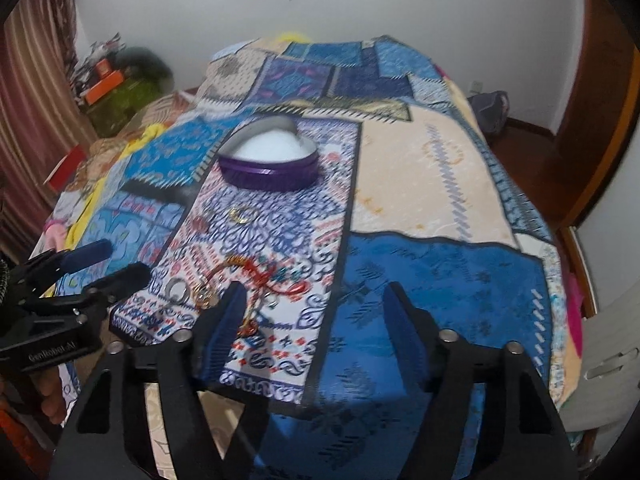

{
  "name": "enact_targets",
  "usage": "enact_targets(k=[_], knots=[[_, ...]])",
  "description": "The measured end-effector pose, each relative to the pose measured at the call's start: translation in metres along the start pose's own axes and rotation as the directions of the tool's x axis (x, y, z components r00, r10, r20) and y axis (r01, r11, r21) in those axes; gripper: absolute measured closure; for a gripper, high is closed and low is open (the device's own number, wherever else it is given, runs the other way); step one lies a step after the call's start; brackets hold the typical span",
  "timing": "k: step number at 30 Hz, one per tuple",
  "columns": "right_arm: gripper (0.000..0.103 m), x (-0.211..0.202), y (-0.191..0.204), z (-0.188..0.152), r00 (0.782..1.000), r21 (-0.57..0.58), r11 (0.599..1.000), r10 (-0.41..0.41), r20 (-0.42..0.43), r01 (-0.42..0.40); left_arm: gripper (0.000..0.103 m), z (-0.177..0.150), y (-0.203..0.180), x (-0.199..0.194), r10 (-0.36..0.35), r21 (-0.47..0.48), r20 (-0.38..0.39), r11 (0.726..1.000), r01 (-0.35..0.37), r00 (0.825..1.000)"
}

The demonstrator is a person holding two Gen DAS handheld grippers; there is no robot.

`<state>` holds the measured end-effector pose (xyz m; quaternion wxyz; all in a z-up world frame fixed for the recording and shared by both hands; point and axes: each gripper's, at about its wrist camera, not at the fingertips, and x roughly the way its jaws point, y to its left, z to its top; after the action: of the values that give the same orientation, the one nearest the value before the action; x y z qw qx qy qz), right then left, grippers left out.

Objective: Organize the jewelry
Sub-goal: 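Lower the left tool toward the silver ring while the right tool approaches the red string bracelet, then grasp the silver ring with the left tool while the right tool grasps the red string bracelet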

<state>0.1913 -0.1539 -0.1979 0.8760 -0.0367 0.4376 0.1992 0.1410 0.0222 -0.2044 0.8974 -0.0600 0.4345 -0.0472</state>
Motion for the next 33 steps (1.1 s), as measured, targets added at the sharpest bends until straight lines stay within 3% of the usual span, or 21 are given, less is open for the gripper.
enact_targets(k=[8,13,24,29,33], knots=[[0.058,0.009,-0.001,0.005,1.000,-0.021,1.000,-0.011,-0.012,0.011,0.051,-0.007,-0.011,0.013,-0.056,0.016,-0.054,0.998,0.057,0.997],[0.064,0.021,-0.005,0.009,0.999,-0.055,0.999,0.000,-0.046,-0.002,0.056,-0.007,-0.014,0.020,-0.071,0.022,-0.068,0.997,0.073,0.995],[0.064,0.043,0.009,0.014,0.990,-0.172,0.981,0.064,-0.123,-0.085,0.066,-0.005,-0.017,0.030,-0.073,0.048,-0.064,0.996,0.076,0.995],[0.066,0.044,0.007,0.014,0.989,-0.172,0.980,0.083,-0.124,-0.104,0.082,-0.004,-0.017,0.029,-0.062,0.059,-0.053,0.996,0.065,0.997],[0.095,0.044,0.009,0.014,0.989,-0.178,0.978,0.091,-0.116,-0.111,0.082,-0.003,-0.017,0.029,-0.061,0.063,-0.049,0.996,0.064,0.997]])
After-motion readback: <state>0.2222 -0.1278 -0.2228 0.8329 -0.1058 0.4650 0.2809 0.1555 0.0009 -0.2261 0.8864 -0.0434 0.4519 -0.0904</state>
